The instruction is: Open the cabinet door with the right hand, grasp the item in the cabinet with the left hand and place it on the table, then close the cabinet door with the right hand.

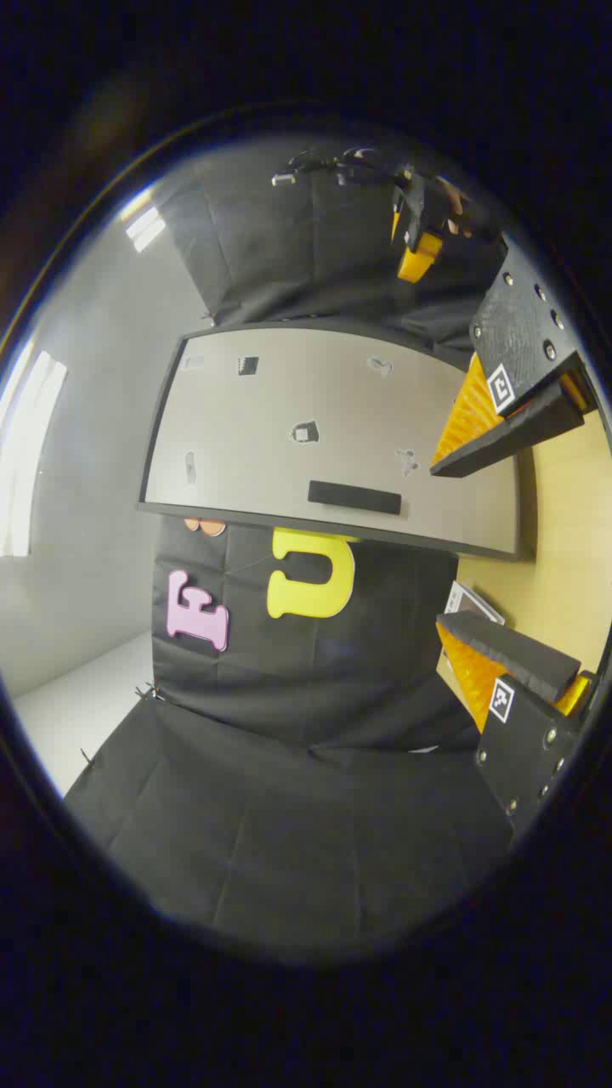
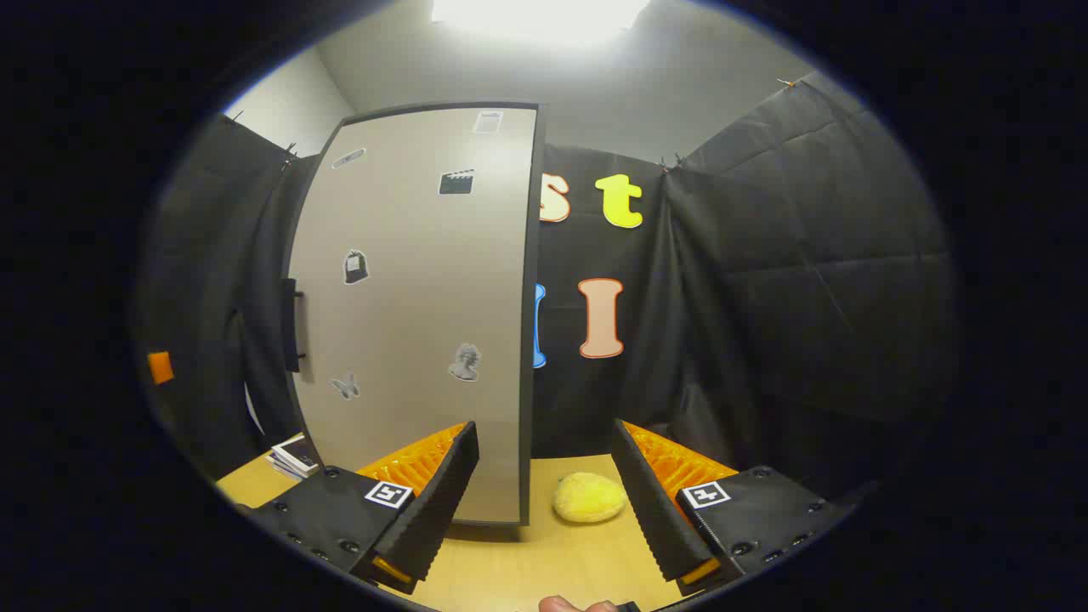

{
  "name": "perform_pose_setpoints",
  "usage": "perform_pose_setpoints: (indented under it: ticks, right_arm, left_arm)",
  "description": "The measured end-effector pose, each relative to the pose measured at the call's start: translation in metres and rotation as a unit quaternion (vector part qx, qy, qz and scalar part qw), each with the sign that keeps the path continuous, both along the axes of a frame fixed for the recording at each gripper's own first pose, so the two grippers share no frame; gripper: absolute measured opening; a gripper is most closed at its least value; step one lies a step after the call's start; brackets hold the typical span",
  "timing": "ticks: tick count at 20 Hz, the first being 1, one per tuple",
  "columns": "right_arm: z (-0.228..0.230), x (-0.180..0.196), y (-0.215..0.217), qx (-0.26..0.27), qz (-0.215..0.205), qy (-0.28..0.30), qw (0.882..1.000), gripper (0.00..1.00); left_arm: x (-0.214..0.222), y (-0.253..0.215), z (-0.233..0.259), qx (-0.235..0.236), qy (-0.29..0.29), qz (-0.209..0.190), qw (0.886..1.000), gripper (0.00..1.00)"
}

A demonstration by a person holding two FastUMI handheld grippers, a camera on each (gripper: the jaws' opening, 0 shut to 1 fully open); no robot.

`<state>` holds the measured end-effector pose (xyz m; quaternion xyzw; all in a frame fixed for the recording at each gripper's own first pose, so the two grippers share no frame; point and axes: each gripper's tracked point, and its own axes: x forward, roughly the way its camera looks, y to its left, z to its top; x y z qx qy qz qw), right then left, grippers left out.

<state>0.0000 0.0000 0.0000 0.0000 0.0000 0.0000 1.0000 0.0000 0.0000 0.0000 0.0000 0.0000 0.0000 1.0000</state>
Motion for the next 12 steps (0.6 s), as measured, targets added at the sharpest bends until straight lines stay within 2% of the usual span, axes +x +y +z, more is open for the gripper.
perform_pose_setpoints:
  ticks: [4, 8, 12]
  right_arm:
    - [-0.01, 0.012, 0.001, 0.013, 0.025, 0.015, 0.999, 0.97]
    - [-0.008, 0.021, -0.003, 0.025, 0.054, 0.015, 0.998, 0.99]
    - [-0.011, 0.022, 0.005, 0.045, 0.093, 0.028, 0.994, 0.99]
  left_arm:
    - [0.001, -0.002, 0.009, 0.008, -0.004, 0.001, 1.0, 0.96]
    - [0.0, -0.007, 0.022, 0.001, -0.025, 0.029, 0.999, 0.95]
    - [-0.007, -0.007, 0.01, 0.013, -0.019, 0.056, 0.998, 0.96]
